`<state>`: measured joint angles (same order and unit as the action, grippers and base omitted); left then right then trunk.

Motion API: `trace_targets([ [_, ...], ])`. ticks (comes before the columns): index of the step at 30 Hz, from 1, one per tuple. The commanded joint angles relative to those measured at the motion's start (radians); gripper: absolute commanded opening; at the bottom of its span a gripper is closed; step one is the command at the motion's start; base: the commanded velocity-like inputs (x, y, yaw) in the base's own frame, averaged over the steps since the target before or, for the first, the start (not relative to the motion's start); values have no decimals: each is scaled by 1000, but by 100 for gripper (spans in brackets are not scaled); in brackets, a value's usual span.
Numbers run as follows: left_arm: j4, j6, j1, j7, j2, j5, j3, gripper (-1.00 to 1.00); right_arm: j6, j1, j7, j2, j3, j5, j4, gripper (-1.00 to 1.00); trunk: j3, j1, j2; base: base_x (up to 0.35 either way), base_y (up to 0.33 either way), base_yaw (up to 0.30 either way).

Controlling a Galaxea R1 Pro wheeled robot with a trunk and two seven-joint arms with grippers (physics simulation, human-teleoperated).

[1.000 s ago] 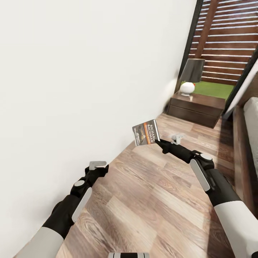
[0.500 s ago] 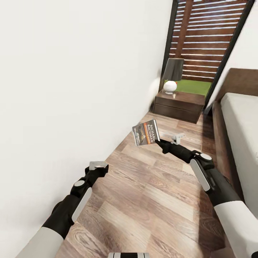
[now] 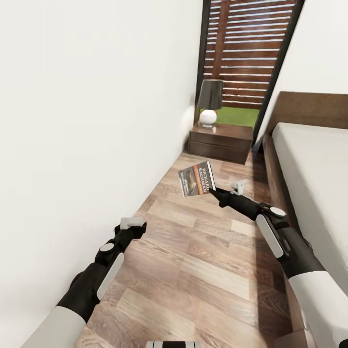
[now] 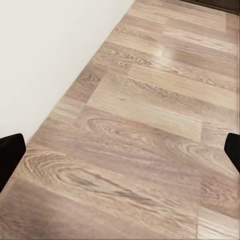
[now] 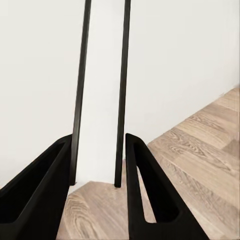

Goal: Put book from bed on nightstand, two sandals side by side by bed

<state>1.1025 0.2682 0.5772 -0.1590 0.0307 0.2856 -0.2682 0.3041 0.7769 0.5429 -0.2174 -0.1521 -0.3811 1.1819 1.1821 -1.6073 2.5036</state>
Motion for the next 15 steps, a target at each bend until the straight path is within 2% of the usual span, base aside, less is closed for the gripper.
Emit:
trace_targets([
  [1,2,4,0,-10,2,10,-4,100,9,1,-1,0,-1,-13,1,-100,0,0,0,319,21,-219],
  [10,2,3,1,-10,2,10,-4,100,9,1,-1,0,-1,-10,1,-100,-12,0,0,311,5,-187],
  [15,4,3,0,-10,2,10,-5,100,9,1,-2,0,-1,-10,1,-100,-20,0,0,94,0,-47],
])
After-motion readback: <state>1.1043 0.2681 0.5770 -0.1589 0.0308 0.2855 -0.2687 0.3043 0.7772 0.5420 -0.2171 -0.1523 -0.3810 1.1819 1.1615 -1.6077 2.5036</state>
